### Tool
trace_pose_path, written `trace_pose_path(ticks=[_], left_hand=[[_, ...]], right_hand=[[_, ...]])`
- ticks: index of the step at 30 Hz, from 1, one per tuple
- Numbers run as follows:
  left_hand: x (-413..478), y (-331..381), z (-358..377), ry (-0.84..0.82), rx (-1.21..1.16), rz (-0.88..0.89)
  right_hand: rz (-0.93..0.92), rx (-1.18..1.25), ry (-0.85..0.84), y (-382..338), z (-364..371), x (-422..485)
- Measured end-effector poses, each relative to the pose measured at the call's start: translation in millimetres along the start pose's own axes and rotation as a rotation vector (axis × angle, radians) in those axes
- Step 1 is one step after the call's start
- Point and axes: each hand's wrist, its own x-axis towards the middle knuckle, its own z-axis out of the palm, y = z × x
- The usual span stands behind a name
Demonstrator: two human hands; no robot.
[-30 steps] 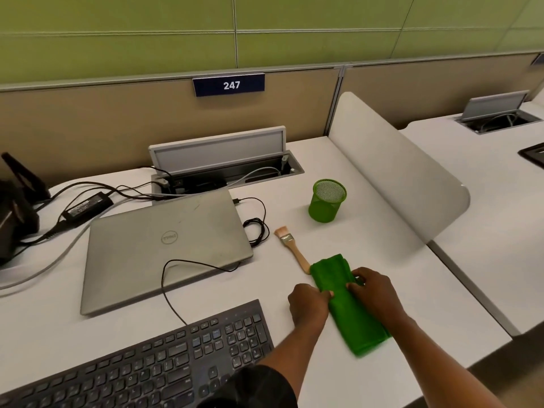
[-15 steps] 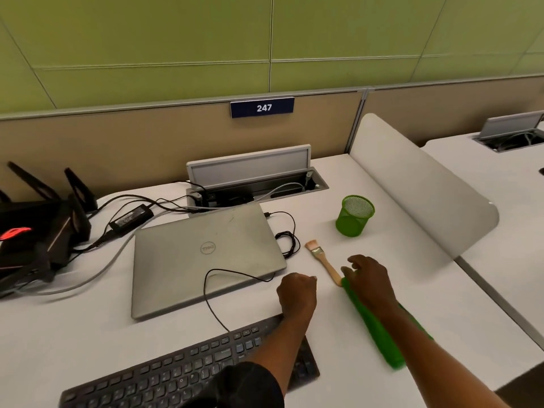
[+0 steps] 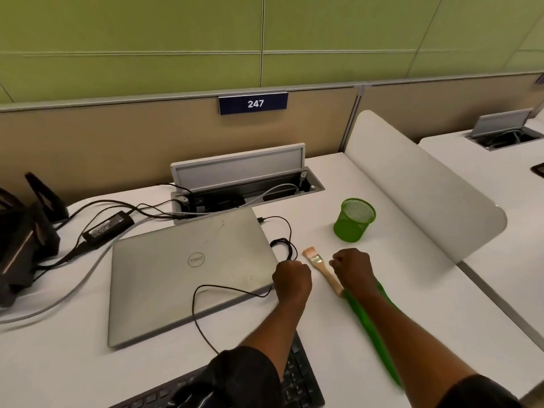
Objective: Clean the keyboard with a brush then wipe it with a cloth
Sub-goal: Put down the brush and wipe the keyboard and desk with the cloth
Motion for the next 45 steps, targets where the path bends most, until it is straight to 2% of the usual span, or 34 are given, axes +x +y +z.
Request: trace_pose_path(ticks=[6,16,19,23,28,33,38,45], left_hand=[[17.0,11.9,33.6,-0.004,-0.186,-0.158],[28.1,31.2,50.8,0.063,-0.281,-0.222],[28.5,31.5,50.8,0.104,-0.296,-0.166],[27.7,43.7,43.9,0.129,-0.403,-0.074],[36.1,74.1,27.5,0.142,-0.503,0.071],[41.2,118.1,20.2,0.168,-0.485,0.286],[44.3,161.2,20.3,0.175,-0.429,0.507],[67.1,170.0,47.9,0.204,-0.298,0.528]], right_hand=[[0.008,0.015,-0.069,3.9,14.1,31.3],[-0.011,0.137,-0.135,2.8,28.7,50.2],[-0.038,0.195,-0.159,2.1,29.1,51.2],[-0.036,0.456,-0.143,-6.1,10.6,49.6],[-0.121,0.674,-0.100,-25.6,-38.2,55.7],[-0.282,0.621,-0.019,-37.3,-95.6,74.0],[-0.295,0.651,0.065,-33.6,-136.8,100.0],[-0.279,0.529,0.098,-8.9,-142.3,122.9]])
